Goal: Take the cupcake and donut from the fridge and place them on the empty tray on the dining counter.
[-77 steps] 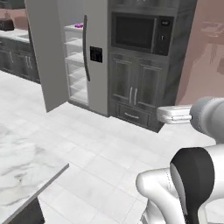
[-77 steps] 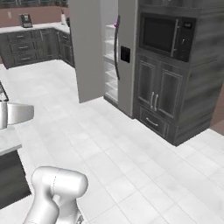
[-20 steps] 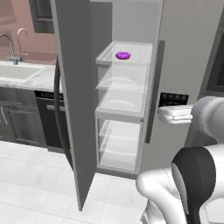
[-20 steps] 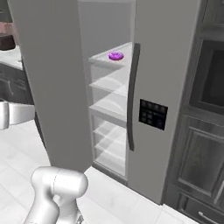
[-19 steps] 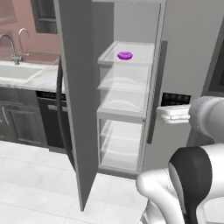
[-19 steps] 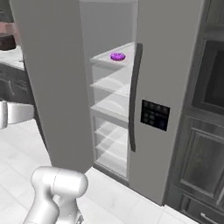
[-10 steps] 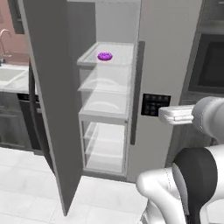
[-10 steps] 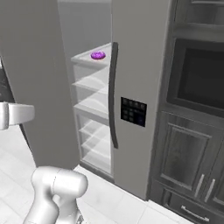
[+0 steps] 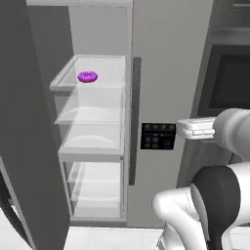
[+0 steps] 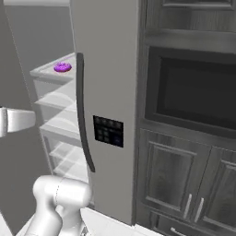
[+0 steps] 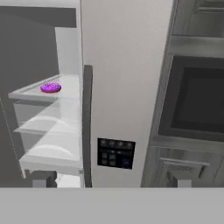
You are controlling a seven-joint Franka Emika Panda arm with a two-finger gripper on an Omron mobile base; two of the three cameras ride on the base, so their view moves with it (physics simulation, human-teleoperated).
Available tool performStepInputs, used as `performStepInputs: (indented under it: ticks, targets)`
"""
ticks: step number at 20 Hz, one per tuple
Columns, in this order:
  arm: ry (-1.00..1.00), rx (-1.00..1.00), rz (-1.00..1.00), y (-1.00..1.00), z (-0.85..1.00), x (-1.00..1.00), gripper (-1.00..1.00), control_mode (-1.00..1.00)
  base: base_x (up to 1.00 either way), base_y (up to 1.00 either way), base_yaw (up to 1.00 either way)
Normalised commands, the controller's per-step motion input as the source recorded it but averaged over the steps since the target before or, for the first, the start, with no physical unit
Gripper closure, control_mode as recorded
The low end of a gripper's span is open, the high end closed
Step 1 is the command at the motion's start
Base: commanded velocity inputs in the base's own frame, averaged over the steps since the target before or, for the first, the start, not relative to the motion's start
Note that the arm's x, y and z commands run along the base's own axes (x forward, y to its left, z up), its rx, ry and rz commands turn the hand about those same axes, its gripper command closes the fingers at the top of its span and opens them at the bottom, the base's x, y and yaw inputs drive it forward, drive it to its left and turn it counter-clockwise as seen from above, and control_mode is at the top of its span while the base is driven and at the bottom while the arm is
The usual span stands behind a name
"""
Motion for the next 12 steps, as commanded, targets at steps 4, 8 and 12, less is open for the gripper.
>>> performStepInputs:
  ticks: [4, 8, 12]
  targets:
    - [0.00, 0.00, 0.00, 0.00, 0.00, 0.00, -1.00, 1.00, 0.97, 0.26, -0.01]
    - [0.00, 0.00, 0.00, 0.00, 0.00, 0.00, -1.00, 1.00, 0.67, 0.99, 0.00]
    - [0.00, 0.00, 0.00, 0.00, 0.00, 0.00, -1.00, 1.00, 0.59, 0.68, 0.00]
